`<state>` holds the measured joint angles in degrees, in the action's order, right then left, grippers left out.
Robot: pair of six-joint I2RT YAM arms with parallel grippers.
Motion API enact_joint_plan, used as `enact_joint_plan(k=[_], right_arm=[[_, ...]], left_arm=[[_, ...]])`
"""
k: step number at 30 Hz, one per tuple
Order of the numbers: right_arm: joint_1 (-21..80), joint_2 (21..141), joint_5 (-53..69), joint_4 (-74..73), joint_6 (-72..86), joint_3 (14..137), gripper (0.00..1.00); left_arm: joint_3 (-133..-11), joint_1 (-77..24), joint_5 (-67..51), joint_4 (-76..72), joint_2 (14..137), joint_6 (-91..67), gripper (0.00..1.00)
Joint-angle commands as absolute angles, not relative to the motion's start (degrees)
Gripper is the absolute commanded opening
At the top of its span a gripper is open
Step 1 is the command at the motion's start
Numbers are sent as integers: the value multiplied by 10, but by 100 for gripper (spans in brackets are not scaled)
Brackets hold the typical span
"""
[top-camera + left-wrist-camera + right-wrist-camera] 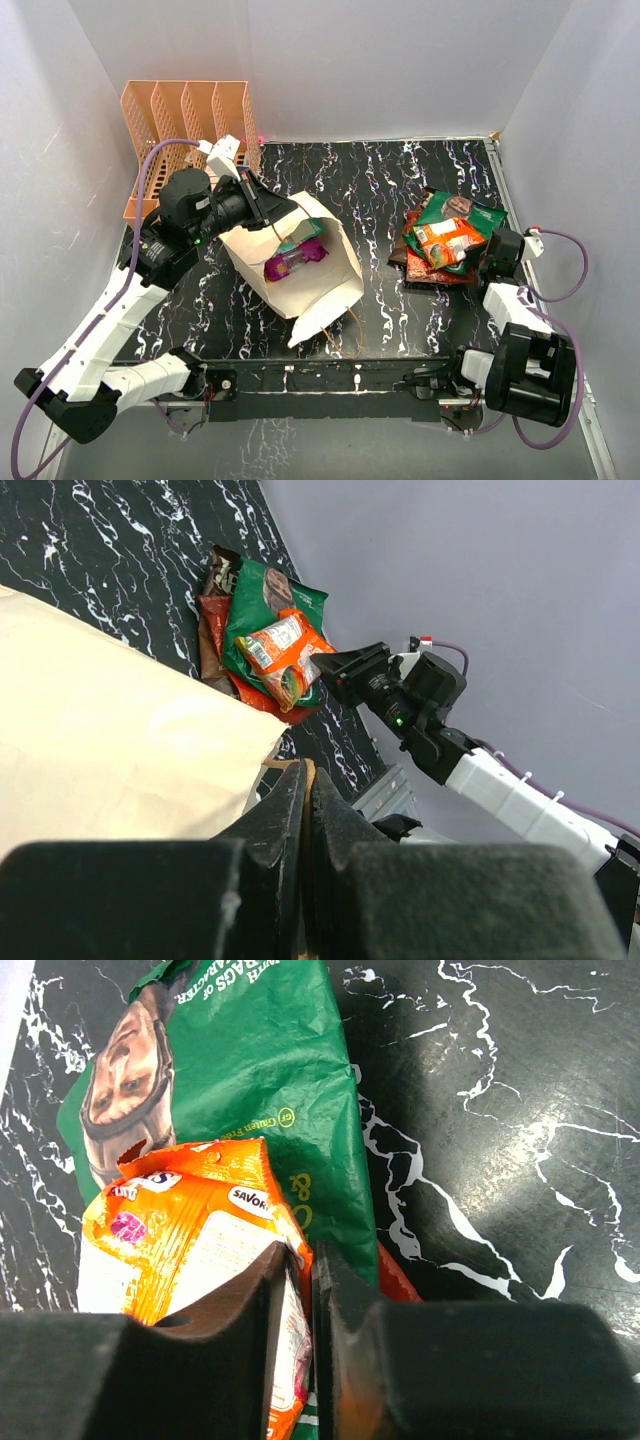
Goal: Take the snacks out of the paper bag
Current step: Place the snack at the center of the board, then take out the snack from the paper bag.
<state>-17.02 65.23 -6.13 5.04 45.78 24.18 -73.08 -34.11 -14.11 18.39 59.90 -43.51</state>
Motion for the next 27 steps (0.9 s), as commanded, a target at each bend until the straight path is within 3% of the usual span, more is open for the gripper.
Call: enact_joint_plan(k=[1, 8, 13, 17, 20, 23, 27], right_arm=[[-172, 611, -72, 76, 433, 259, 35], [-172, 585, -56, 34, 423, 293, 76], [-172, 572, -35, -37, 423, 354, 97], [-171, 567, 18, -78, 417, 422, 98], [-143, 587, 142, -43, 401, 456, 98], [-41, 638, 251, -34, 329, 505, 98], [132, 689, 215, -101, 235, 542, 98]], left_arm=[[-730, -343, -150, 174, 583, -433, 0], [-720, -343, -144, 176, 576, -423, 0], [-717, -343, -150, 165, 561, -423, 0], [-712, -343, -153, 167, 557, -428, 0], [-702, -343, -156, 159, 556, -430, 0], [-699, -343, -155, 154, 556, -430, 0], [-706, -343, -146, 171, 558, -419, 0]])
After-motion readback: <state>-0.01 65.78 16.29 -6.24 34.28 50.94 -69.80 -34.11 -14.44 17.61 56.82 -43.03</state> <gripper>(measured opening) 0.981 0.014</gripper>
